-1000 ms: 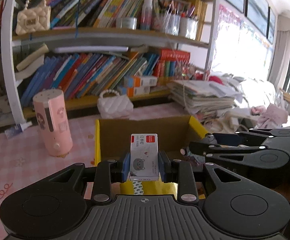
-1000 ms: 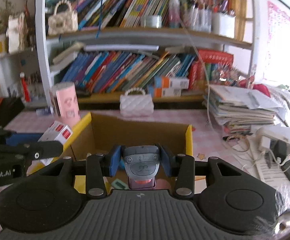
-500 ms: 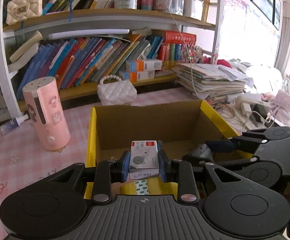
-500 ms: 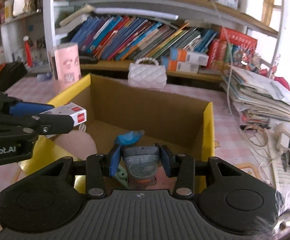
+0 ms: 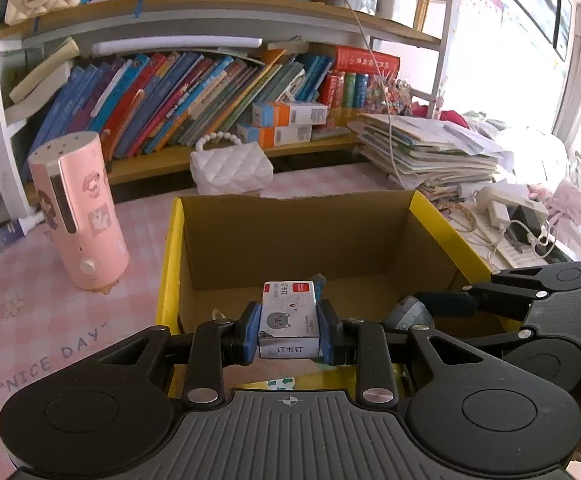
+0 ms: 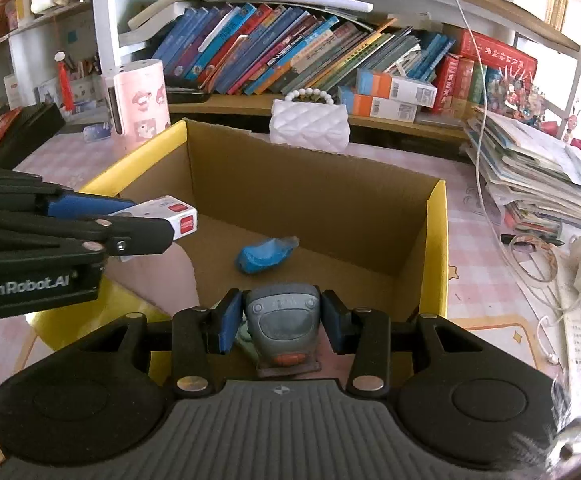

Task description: Organize objects

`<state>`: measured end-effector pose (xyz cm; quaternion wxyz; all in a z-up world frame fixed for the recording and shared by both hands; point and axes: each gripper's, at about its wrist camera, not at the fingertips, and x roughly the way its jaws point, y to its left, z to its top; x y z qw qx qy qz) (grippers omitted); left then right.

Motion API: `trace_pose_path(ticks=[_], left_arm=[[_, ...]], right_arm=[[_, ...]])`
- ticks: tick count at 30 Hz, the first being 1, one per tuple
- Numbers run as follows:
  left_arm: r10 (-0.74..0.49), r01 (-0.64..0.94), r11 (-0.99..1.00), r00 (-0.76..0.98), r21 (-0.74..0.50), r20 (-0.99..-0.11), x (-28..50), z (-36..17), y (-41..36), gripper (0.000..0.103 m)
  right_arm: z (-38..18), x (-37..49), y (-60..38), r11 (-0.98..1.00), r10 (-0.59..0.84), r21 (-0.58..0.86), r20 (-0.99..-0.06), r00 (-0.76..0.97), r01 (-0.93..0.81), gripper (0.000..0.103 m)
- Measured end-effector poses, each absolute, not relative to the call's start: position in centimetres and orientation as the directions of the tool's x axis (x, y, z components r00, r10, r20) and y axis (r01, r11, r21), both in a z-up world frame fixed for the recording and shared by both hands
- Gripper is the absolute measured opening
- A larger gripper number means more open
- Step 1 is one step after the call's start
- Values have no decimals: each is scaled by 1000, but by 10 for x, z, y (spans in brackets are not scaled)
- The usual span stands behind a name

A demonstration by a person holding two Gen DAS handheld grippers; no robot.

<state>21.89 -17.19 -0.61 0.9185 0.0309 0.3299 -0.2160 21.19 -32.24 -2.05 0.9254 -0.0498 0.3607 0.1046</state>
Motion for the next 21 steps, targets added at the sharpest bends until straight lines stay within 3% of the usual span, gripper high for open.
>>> trace_pose_path(ticks=[8, 13, 20, 21], left_arm=[[-352, 381, 921, 721, -83, -597, 214, -8, -170, 32], [-339, 379, 924, 755, -48, -562, 202, 1, -169, 56], [-344, 381, 924, 801, -26, -490, 167, 24, -155, 75], [-337, 371, 928, 809, -26, -481, 161, 27, -151, 82]], right_arm=[[-23, 215, -323, 968, 176, -9, -689, 704, -251, 41], [-20, 210, -324, 972, 191, 30, -680, 708, -234, 41], [-3, 186, -318, 979, 170, 19, -622, 764, -203, 51], [0, 181, -318, 981, 162, 18, -612, 774, -192, 53]])
